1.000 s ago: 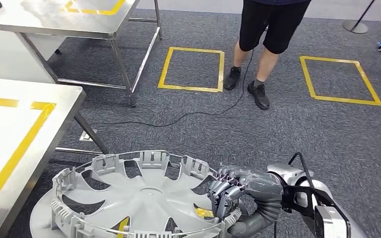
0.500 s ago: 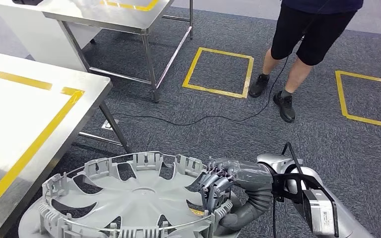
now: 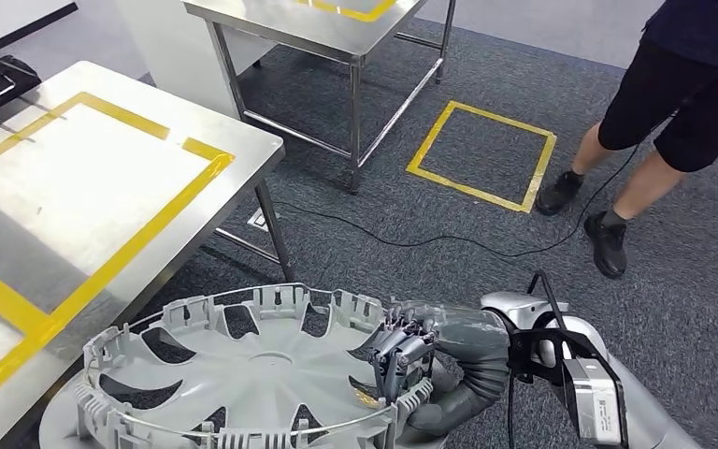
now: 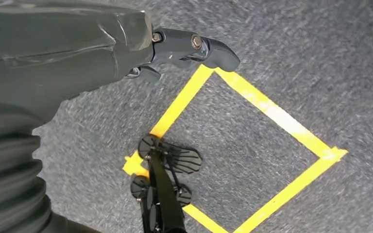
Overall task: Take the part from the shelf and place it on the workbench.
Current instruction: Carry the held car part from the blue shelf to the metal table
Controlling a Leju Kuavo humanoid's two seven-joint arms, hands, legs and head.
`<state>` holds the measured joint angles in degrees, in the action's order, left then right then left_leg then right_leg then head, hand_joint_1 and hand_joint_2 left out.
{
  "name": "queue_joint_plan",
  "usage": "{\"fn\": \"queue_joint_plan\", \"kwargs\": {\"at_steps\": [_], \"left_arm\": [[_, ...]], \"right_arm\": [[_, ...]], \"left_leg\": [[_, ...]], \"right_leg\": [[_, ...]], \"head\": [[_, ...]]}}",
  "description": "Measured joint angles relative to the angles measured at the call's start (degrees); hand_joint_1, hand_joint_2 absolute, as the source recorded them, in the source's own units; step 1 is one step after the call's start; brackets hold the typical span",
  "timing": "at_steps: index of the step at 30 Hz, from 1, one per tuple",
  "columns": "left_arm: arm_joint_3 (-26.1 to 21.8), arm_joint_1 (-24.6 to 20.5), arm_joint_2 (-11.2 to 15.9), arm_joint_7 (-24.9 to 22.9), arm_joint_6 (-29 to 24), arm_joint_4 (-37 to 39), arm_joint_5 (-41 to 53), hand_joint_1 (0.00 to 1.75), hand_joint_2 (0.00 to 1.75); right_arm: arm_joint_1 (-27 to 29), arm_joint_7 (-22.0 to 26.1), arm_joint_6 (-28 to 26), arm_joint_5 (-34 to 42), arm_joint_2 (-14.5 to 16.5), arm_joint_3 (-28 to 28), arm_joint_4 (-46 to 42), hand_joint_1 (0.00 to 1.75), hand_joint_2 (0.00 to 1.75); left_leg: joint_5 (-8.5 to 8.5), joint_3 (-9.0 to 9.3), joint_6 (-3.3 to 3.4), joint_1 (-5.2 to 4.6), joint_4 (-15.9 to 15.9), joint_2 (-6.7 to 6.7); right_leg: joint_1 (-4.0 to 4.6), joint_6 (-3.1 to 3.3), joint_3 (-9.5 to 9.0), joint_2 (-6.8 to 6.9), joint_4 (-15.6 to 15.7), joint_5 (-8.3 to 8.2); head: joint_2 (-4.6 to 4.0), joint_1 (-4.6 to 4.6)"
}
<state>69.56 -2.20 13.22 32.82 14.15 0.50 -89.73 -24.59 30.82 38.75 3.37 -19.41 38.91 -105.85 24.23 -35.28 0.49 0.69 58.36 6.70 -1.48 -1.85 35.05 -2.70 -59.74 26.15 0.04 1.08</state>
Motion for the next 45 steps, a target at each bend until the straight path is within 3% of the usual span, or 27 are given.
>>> {"fn": "queue_joint_plan", "kwargs": {"at_steps": [3,5,7,9,10,11,12,14,16,18,20,22,24,25,26,27,29,31,33,34,36,38,40,41,42,43,45], "left_arm": [[-0.1,0.6,0.1,0.0,-0.1,0.0,0.0,0.0,1.75],[-0.1,0.8,0.1,0.0,-0.1,0.0,0.0,0.0,1.75],[-0.2,0.6,0.1,0.1,0.1,0.0,0.0,0.0,1.75],[-0.2,0.4,-0.1,0.2,0.5,0.0,0.0,0.0,1.75],[-0.2,0.5,-0.2,0.3,0.7,0.0,0.0,0.0,1.75],[-0.2,0.5,-0.2,0.5,0.8,0.0,0.0,0.0,1.75],[-0.3,0.5,-0.2,0.7,1.0,0.0,0.0,0.0,1.75],[-0.5,0.4,-0.1,1.0,1.3,0.0,0.0,0.0,1.75],[-0.9,0.3,0.0,1.2,1.5,0.0,0.0,0.0,1.75],[-1.4,0.4,0.0,1.2,1.7,0.0,0.0,0.0,1.75],[-1.9,0.5,-0.2,1.2,2.0,0.0,0.0,0.0,1.75],[-2.2,0.2,-0.4,1.3,2.3,0.0,0.0,0.0,1.75],[-2.4,0.0,-0.7,1.3,2.8,0.0,0.0,0.0,1.75],[-2.4,0.0,-0.9,1.3,3.0,0.0,0.0,0.0,1.75],[-2.5,0.0,-1.0,1.4,3.1,0.0,0.0,0.0,1.75],[-2.6,0.1,-1.1,1.4,3.1,0.0,0.0,0.0,1.75],[-2.8,0.1,-1.1,1.4,3.2,0.0,0.0,0.0,1.75],[-3.0,0.2,-1.1,1.3,3.3,0.0,0.0,0.0,1.75],[-3.4,0.5,-1.0,0.8,3.7,0.0,0.0,0.0,1.75],[-3.7,0.7,-0.9,0.5,3.8,0.0,0.0,0.0,1.75],[-4.1,0.8,-0.8,0.2,4.0,0.0,0.0,0.0,1.75],[-4.4,0.5,-0.8,0.1,4.2,0.0,0.0,0.0,1.75],[-4.5,0.4,-0.9,0.0,4.3,0.0,0.0,0.0,1.75],[-4.6,0.4,-0.9,0.0,4.3,0.0,0.0,0.0,1.75],[-4.6,0.5,-0.9,-0.1,4.3,0.0,0.0,0.0,1.75],[-4.8,0.5,-0.8,-0.3,4.3,0.0,0.0,0.0,1.75],[-5.2,0.4,-0.7,-0.8,4.3,0.0,0.0,0.0,1.75]], "right_arm": [[-0.2,-0.1,0.0,0.1,0.1,0.1,0.0,1.75,1.75],[-0.3,-0.1,0.0,0.1,0.3,0.2,0.0,1.75,1.75],[-0.3,-0.3,0.0,0.0,0.3,0.4,0.0,1.75,1.75],[-0.3,-0.4,0.0,0.0,0.4,0.6,0.0,1.75,1.75],[-0.3,-0.4,0.1,0.0,0.4,0.8,0.0,1.75,1.75],[-0.3,-0.4,0.1,0.0,0.4,0.9,0.0,1.75,1.75],[-0.3,-0.3,0.1,0.0,0.4,1.1,0.0,1.75,1.75],[-0.4,-0.3,0.2,0.2,0.4,1.2,-0.1,1.75,1.75],[-0.4,-0.2,0.2,0.3,0.4,1.2,-0.2,1.75,1.75],[-0.5,-0.2,0.1,0.5,0.5,1.1,-0.2,1.75,1.75],[-0.6,-0.3,0.1,0.5,0.5,1.1,-0.4,1.75,1.75],[-0.4,-0.4,0.1,0.5,0.4,1.1,-0.5,1.75,1.75],[-0.1,-0.5,0.0,0.3,0.3,1.1,-0.5,1.75,1.75],[0.1,-0.5,-0.1,0.3,0.2,1.1,-0.5,1.75,1.75],[0.1,-0.5,-0.1,0.2,0.1,1.1,-0.5,1.75,1.75],[0.2,-0.5,-0.1,0.2,0.1,1.0,-0.5,1.75,1.75],[0.2,-0.5,-0.1,0.2,0.0,1.0,-0.5,1.75,1.75],[0.3,-0.4,-0.1,0.2,-0.1,0.9,-0.5,1.75,1.75],[0.3,-0.3,-0.1,0.3,-0.1,0.8,-0.6,1.75,1.75],[0.3,-0.3,-0.1,0.3,-0.1,0.7,-0.6,1.75,1.75],[0.4,-0.2,-0.1,0.3,0.0,0.7,-0.6,1.75,1.75],[0.5,-0.2,-0.1,0.3,0.0,0.6,-0.6,1.75,1.75],[0.7,-0.2,-0.1,0.3,0.0,0.6,-0.6,1.75,1.75],[0.7,-0.2,-0.1,0.3,0.0,0.6,-0.6,1.75,1.75],[0.8,-0.2,-0.1,0.3,0.0,0.6,-0.6,1.75,1.75],[0.8,-0.2,-0.1,0.3,0.0,0.5,-0.6,1.75,1.75],[0.7,-0.2,-0.1,0.3,0.0,0.5,-0.6,1.75,1.75]], "left_leg": [[0.02,-0.47,-0.97,0.21,0.0,1.0],[1.26,-1.54,-1.46,0.22,2.0,-1.32],[4.3,-4.61,-1.8,0.18,8.3,-4.79],[6.62,-8.05,-1.91,0.27,15.0,-6.04],[6.47,-8.64,-1.87,0.28,16.0,-6.24],[5.32,-8.06,-1.72,0.25,14.7,-6.44],[3.51,-6.38,-1.43,0.14,11.5,-6.96],[0.82,-2.48,-0.53,-0.52,4.0,-9.52],[0.35,-0.99,0.16,-1.19,1.0,-10.87],[0.22,-0.84,0.56,-1.28,0.6,-9.58],[-0.23,-0.09,1.01,-0.93,-0.2,-8.23],[-0.6,0.34,1.35,-0.49,-0.8,-6.78],[-0.68,0.28,1.46,-0.33,-0.8,-5.11],[-0.67,0.27,1.44,-0.26,-0.7,-4.21],[-0.65,0.28,1.38,-0.17,-0.7,-3.34],[-0.6,0.29,1.23,-0.03,-0.6,-2.46],[-0.37,0.09,0.61,0.12,-0.1,-0.81],[-0.2,-0.38,-0.19,0.13,0.3,0.49],[-0.28,-0.74,-0.83,0.33,0.2,1.4],[-0.22,-0.94,-1.08,0.39,0.3,0.97],[1.33,-2.28,-1.53,0.3,3.0,-2.09],[4.64,-5.59,-1.79,0.23,9.9,-5.41],[6.71,-8.77,-1.8,0.32,16.2,-6.26],[6.3,-8.99,-1.69,0.32,16.6,-6.39],[4.96,-7.99,-1.46,0.27,14.6,-6.64],[3.09,-5.89,-1.03,0.09,10.7,-7.41],[0.87,-2.03,0.06,-0.69,3.5,-10.34]], "right_leg": [[0.28,1.35,-0.43,0.95,0.6,-0.25],[0.2,2.04,-0.68,1.99,0.7,-0.19],[0.46,2.6,-0.93,3.15,0.7,0.08],[0.85,2.96,-1.11,4.46,0.7,0.35],[1.03,3.11,-1.23,5.14,0.7,0.49],[1.19,3.19,-1.4,5.8,0.7,0.65],[1.37,3.24,-1.63,6.44,0.7,0.83],[1.75,3.13,-2.07,7.61,0.8,1.21],[2.03,2.79,-2.29,8.72,0.8,1.52],[2.08,2.34,-2.52,9.74,0.9,1.77],[1.85,1.94,-2.27,7.93,-0.2,2.49],[1.46,1.92,0.21,4.54,-5.2,4.61],[1.15,1.86,4.18,3.26,-12.5,6.92],[0.99,1.55,5.46,3.12,-14.5,7.16],[0.78,1.01,5.66,3.03,-14.2,6.45],[0.51,0.35,4.76,2.75,-11.6,4.97],[-0.11,-0.66,1.52,0.8,-4.0,1.67],[-0.3,-0.22,-0.29,-0.44,0.0,0.22],[-0.15,0.86,-0.43,0.41,0.2,0.05],[-0.14,1.26,-0.51,0.89,0.3,0.01],[-0.14,2.0,-0.77,2.04,0.4,0.06],[0.26,2.54,-0.98,3.32,0.4,0.35],[0.65,2.85,-1.13,4.73,0.4,0.59],[0.84,2.97,-1.23,5.46,0.4,0.72],[1.03,3.05,-1.39,6.18,0.4,0.86],[1.22,3.08,-1.61,6.87,0.4,1.02],[1.59,2.92,-2.02,8.11,0.5,1.37]], "head": [[0.0,-0.01],[0.0,0.25],[0.0,0.53],[0.0,0.56],[0.0,0.56],[0.0,0.56],[0.0,0.56],[0.0,0.53],[0.0,0.51],[0.0,0.54],[0.0,0.5],[0.0,0.36],[0.0,0.27],[0.0,0.26],[0.0,0.26],[0.0,0.26],[0.0,0.21],[0.0,0.19],[0.0,0.19],[0.0,0.19],[0.0,0.45],[0.0,0.71],[0.0,0.71],[0.0,0.71],[0.0,0.72],[0.0,0.72],[0.0,0.65]]}}
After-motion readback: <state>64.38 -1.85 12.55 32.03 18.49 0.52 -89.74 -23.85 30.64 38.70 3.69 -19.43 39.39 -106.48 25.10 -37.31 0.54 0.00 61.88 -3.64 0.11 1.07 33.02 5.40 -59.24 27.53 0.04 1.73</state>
